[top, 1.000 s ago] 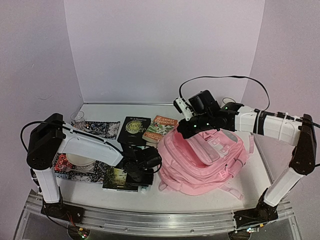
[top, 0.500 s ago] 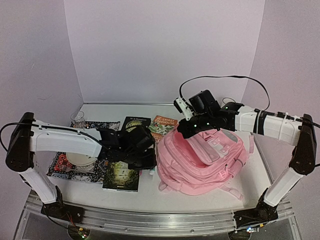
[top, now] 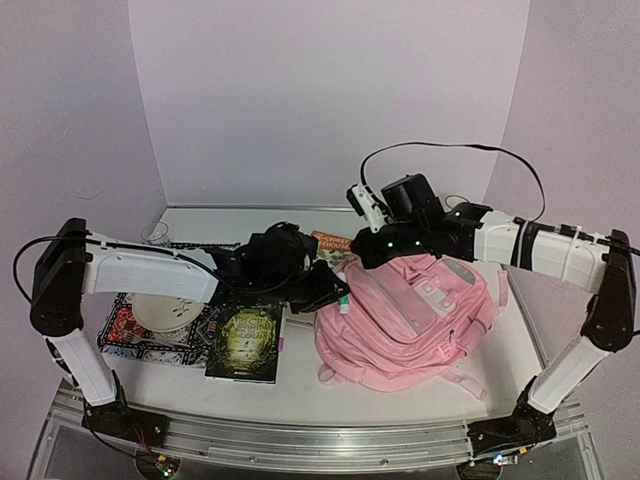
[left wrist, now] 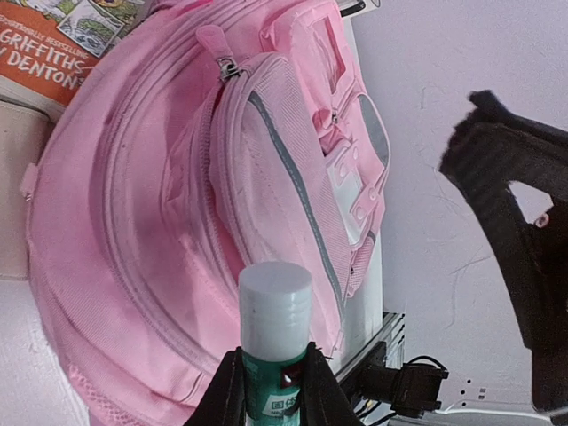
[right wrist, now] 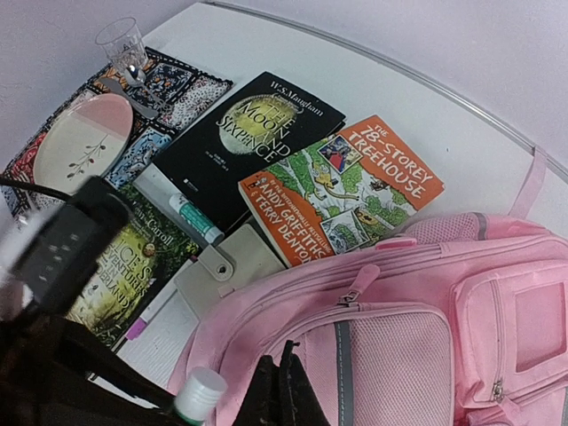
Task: Pack the student bag
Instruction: Put down the upper front pocket of the student bag, then pick up the student bag from the upper front pocket.
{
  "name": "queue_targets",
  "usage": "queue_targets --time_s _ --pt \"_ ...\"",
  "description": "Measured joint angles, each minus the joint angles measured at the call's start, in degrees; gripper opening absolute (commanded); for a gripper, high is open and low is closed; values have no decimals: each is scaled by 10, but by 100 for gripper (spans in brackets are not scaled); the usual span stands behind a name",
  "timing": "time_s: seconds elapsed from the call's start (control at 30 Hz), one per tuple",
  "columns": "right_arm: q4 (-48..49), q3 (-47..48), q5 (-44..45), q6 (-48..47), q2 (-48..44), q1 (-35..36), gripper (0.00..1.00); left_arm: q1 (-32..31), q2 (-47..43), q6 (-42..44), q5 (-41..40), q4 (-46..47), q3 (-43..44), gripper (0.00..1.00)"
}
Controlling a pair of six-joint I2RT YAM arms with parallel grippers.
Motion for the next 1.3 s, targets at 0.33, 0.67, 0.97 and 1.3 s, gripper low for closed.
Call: queue_targets --time_s 0.33,0.67,0.97,1.3 --pt "-13 -26 9 -16 -31 0 45 11 -16 -16 -5 36 -43 0" --pt "-70 -84 35 -35 -35 28 69 38 -92 -20 -59 29 -121 0" --pt "-99 -83 96 -36 10 81 72 38 -98 -20 -75 24 -135 0" --pt "-152 -71 196 -27 60 88 56 38 -98 -20 -77 21 -136 0"
